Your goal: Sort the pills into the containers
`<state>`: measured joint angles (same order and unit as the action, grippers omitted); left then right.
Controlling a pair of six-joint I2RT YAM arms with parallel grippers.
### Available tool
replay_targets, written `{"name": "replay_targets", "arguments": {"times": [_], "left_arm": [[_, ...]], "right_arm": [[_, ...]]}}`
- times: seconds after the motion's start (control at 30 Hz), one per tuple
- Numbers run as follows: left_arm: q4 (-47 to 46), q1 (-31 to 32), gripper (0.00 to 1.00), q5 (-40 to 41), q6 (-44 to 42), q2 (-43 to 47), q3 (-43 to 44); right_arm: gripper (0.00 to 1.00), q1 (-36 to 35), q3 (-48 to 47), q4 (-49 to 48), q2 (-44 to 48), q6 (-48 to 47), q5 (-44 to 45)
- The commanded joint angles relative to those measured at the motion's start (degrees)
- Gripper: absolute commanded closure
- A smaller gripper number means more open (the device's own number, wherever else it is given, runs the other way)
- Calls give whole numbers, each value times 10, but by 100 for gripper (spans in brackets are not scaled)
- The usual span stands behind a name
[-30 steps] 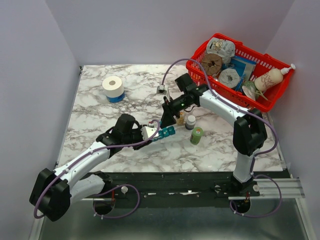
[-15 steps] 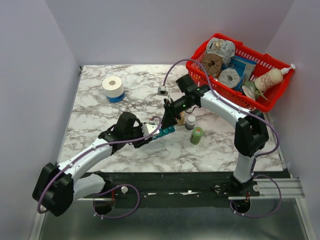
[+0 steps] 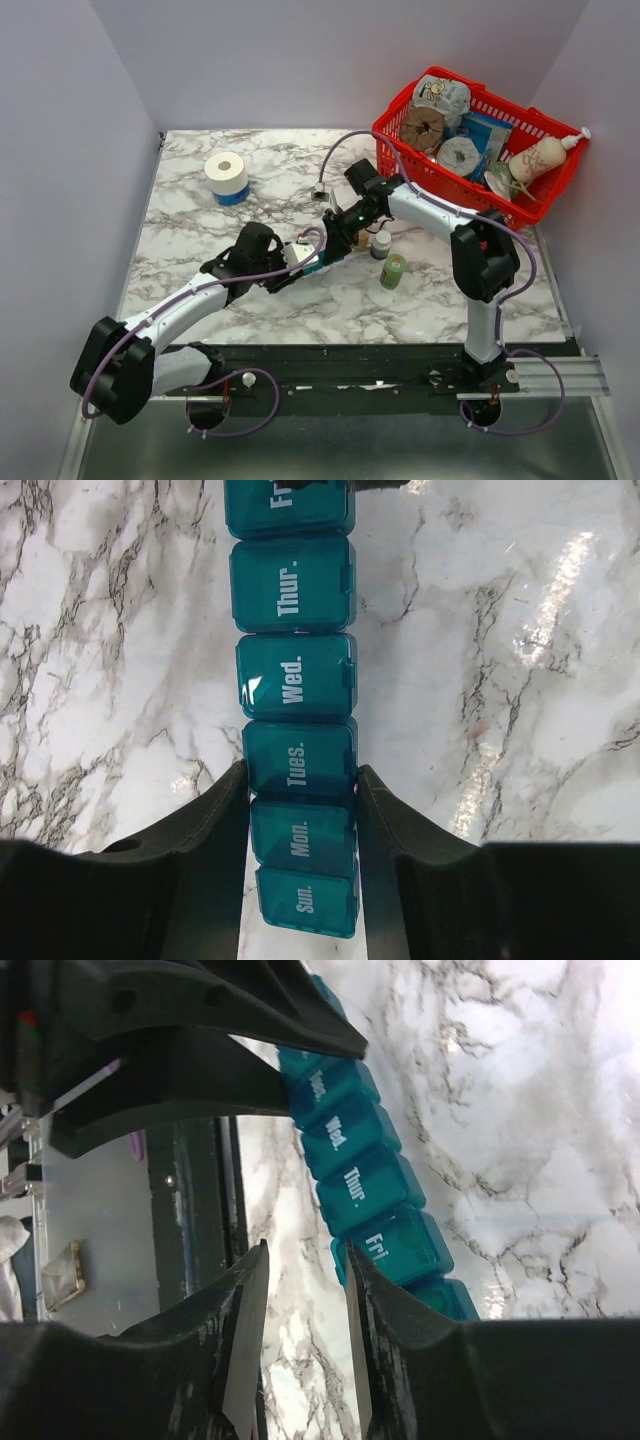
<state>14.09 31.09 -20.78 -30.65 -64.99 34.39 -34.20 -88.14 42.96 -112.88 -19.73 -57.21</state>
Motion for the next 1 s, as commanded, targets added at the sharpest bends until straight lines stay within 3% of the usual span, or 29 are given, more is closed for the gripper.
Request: {"name": "replay_targets", "arguments": {"times": [0.0,0.3,0.97], "left_arm": [[-34,-1,100,33,14,-19,18],[-42,12,100,79,34,-62,24],[7,58,100,159,78,-152,45]], "right_arm": [[60,-10,-25,-14,-39,13,56],[70,-19,-36,-40,-80,26,133],[80,-54,-27,-68,-132,40,248]]}}
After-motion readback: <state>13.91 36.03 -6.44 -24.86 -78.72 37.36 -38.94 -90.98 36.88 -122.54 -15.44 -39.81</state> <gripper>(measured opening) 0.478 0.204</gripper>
